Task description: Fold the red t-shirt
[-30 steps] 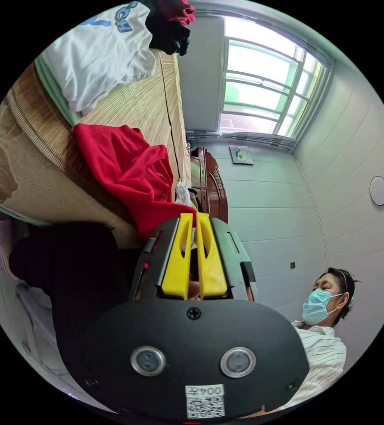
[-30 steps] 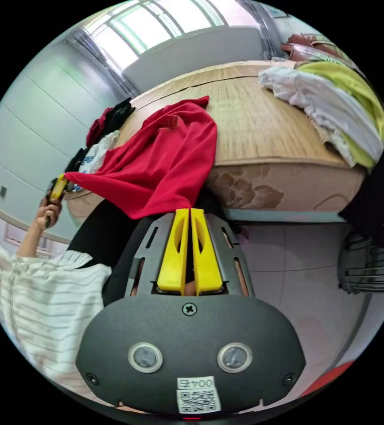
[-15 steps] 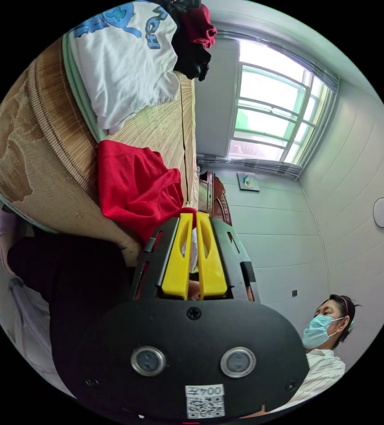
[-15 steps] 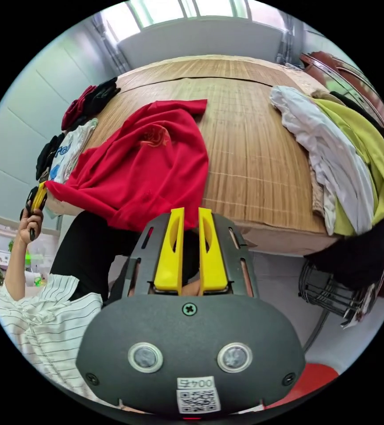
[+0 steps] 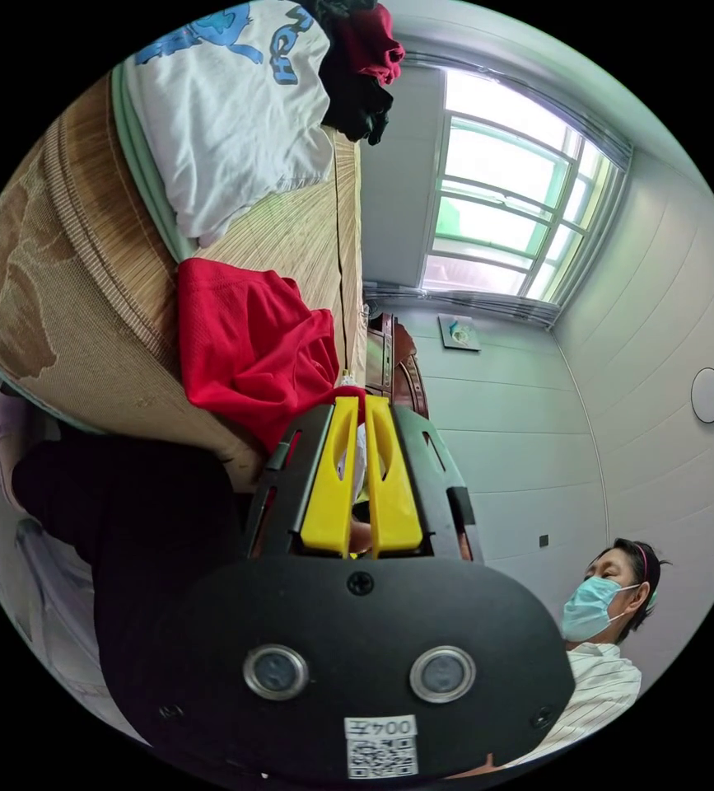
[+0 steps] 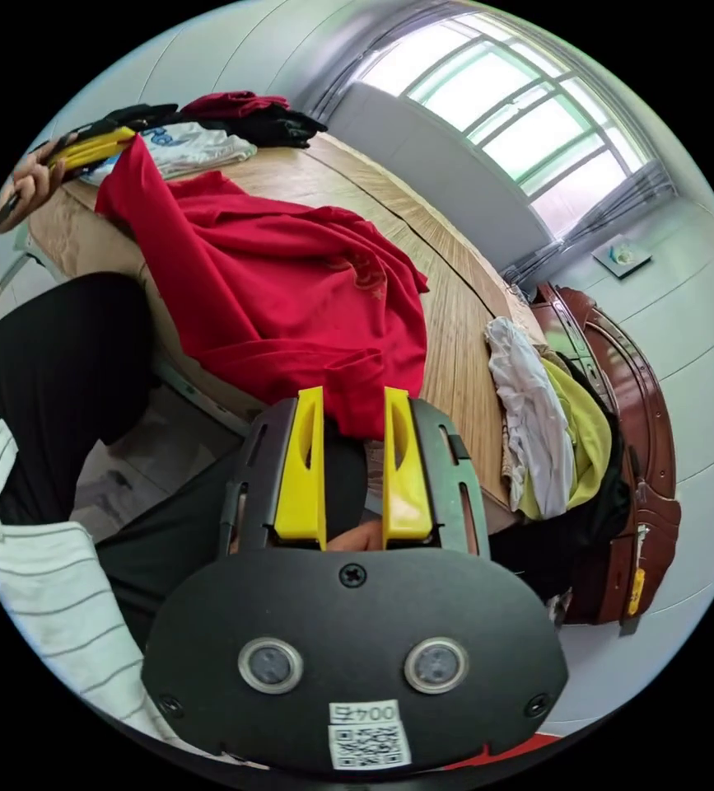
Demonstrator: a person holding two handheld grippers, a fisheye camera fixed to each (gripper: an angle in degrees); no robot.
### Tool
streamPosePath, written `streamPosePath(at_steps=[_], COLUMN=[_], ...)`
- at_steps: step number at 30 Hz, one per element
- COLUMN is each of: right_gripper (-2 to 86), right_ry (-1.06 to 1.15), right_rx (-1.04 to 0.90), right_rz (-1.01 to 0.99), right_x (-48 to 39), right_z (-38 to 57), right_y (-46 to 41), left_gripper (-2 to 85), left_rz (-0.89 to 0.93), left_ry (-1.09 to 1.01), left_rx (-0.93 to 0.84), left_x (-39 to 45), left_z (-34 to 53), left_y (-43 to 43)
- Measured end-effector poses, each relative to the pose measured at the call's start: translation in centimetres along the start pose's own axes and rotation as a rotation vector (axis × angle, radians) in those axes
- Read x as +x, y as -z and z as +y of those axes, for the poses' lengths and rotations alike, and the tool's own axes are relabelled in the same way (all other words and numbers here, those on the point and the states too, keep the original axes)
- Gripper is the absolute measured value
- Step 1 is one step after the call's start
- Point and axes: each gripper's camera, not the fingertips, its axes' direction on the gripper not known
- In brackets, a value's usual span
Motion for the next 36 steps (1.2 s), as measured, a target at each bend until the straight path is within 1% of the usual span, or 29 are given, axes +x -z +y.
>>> streamPosePath(at_steps=[2,7,12,15,18,22,24,26,27,29,32,36], right_gripper=[11.8,11.5,10.2,5.0,1.3,-0.4,-0.6,-0.8,-0.8,-0.8,-0.9,-0.8], right_ry=[0.048,0.104,0.102,0.061,-0.064,-0.26,-0.351,-0.445,-0.465,-0.523,-0.589,-0.642], right_rx=[-0.044,-0.057,-0.061,-0.038,0.051,0.144,0.209,0.32,0.345,0.451,0.583,0.736], right_rz=[0.041,0.189,0.199,0.205,0.182,0.054,-0.012,-0.102,-0.12,-0.183,-0.226,-0.283], right_x=[-1.8,-4.6,-4.4,-2.8,1.8,12.3,17.5,24.2,25.8,31.6,37.7,43.1], right_z=[-1.3,-2.5,-3.3,-3.0,-2.0,-0.5,0.3,1.4,1.6,2.6,4.2,6.1], right_y=[-1.0,-2.0,-3.2,-2.9,-0.3,4.4,6.9,10.6,11.6,15.4,19.9,24.7], left_gripper=[1.9,1.8,1.8,1.8,1.8,1.7,1.6,1.6,1.6,1.6,1.6,1.5], left_rz=[0.0,0.005,0.01,0.019,0.03,0.077,0.122,0.167,0.201,0.241,0.293,0.345], left_ry=[0.0,0.003,0.0,-0.005,-0.024,-0.079,-0.146,-0.202,-0.244,-0.313,-0.428,-0.551], left_rx=[-0.001,-0.004,-0.007,-0.009,-0.01,-0.007,-0.005,-0.003,-0.003,-0.001,-0.007,0.004], left_x=[0.2,0.5,1.1,1.7,2.8,5.5,8.6,11.4,13.5,16.8,22.6,29.4], left_z=[0.1,0.6,1.3,1.8,2.4,3.1,3.7,4.1,4.5,5.1,6.5,8.8], left_y=[0.0,-0.2,-0.4,-0.4,-0.1,0.7,1.4,2.0,2.4,3.0,4.1,5.6])
